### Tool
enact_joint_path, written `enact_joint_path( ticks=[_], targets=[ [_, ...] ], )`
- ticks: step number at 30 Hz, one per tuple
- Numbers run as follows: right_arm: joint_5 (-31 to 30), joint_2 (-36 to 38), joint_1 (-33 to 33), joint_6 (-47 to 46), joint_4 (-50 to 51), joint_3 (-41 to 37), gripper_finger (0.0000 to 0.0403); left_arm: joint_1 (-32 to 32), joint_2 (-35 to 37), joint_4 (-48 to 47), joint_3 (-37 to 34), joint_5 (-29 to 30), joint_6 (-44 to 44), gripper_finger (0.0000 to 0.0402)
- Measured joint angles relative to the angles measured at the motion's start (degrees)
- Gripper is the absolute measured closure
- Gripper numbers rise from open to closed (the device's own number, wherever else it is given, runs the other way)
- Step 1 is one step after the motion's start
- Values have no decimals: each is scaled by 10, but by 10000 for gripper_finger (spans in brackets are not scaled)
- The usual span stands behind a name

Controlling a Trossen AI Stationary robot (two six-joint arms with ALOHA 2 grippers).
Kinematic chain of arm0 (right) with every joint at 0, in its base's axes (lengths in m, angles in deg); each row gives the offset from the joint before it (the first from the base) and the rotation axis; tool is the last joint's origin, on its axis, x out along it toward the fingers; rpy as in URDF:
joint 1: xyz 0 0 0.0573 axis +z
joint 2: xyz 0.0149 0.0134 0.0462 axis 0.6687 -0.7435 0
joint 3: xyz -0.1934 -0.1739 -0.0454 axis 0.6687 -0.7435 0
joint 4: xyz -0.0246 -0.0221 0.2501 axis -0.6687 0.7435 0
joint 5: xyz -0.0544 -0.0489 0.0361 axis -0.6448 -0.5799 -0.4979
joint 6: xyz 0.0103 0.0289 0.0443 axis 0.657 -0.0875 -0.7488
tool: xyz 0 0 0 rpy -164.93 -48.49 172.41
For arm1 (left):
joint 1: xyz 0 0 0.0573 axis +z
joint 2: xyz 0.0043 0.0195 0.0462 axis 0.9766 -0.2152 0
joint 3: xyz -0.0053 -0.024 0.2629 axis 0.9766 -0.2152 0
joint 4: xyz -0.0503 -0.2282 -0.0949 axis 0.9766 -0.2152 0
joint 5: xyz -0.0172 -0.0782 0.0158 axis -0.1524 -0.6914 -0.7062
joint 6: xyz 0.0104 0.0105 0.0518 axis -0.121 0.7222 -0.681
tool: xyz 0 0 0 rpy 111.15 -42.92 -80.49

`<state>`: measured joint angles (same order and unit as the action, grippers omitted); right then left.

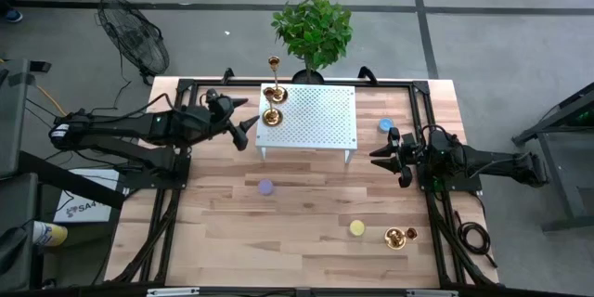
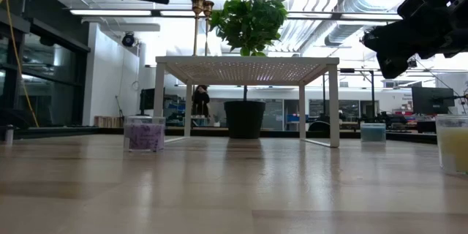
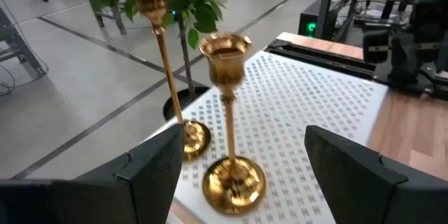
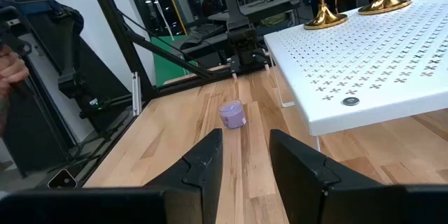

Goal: Pick & Place candle stick holders
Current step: Put the gold candle holder on the shelf

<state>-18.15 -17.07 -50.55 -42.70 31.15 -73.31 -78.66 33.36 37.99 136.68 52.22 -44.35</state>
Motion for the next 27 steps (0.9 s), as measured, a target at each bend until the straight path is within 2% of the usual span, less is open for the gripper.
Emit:
enact_joint_path(
  ticks=[7, 16, 27],
  targets=[
    [0, 0, 0, 0, 0, 0, 289, -45, 61, -1, -82, 56, 46, 110],
    [0, 0, 0, 0, 0, 0, 289, -108, 171, 86, -211, 58, 62, 110],
    [0, 0, 0, 0, 0, 0, 289, -170, 238, 181, -343, 98, 79, 110]
  ],
)
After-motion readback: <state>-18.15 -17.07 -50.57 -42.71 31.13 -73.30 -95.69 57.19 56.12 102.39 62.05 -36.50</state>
